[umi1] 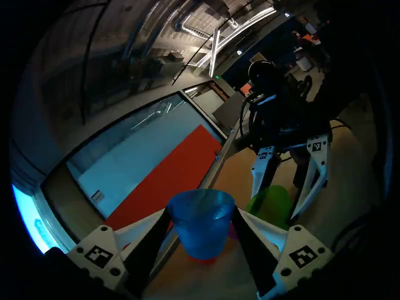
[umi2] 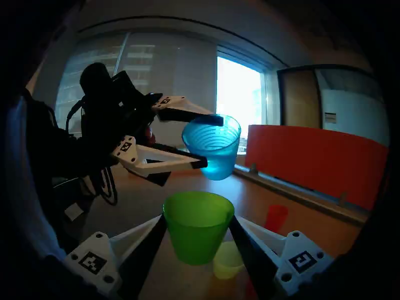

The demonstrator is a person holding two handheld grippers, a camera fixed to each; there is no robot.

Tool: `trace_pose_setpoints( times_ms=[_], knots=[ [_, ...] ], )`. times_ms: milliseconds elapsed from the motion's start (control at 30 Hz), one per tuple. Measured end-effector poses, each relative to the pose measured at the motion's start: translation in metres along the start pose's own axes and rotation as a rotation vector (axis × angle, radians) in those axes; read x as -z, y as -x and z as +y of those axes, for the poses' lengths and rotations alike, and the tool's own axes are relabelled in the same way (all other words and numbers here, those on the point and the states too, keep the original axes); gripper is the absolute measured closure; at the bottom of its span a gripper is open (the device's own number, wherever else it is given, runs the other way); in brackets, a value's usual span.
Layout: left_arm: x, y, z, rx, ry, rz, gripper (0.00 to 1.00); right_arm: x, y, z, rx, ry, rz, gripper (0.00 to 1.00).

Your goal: Pour water

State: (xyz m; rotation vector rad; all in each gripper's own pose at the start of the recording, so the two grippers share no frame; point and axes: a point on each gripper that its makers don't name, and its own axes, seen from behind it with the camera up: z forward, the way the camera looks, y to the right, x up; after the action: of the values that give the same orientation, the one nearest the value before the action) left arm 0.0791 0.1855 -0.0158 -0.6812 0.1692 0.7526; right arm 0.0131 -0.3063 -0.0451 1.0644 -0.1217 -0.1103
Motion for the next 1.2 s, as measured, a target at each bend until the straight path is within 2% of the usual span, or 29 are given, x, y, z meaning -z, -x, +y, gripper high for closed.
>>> trace_pose_setpoints(
  times_ms=[467,1200],
  knots=[
    [-0.003,0.000,0.005,-0.074,0.009,-0.010,0.14,-0.006,0.001,-0.004,0.000,-0.012,-0.002,0.09],
    [-0.012,-0.002,0.008,-0.181,0.026,-0.017,0.14,-0.004,0.003,0.000,-0.001,-0.004,-0.003,0.09]
  ],
)
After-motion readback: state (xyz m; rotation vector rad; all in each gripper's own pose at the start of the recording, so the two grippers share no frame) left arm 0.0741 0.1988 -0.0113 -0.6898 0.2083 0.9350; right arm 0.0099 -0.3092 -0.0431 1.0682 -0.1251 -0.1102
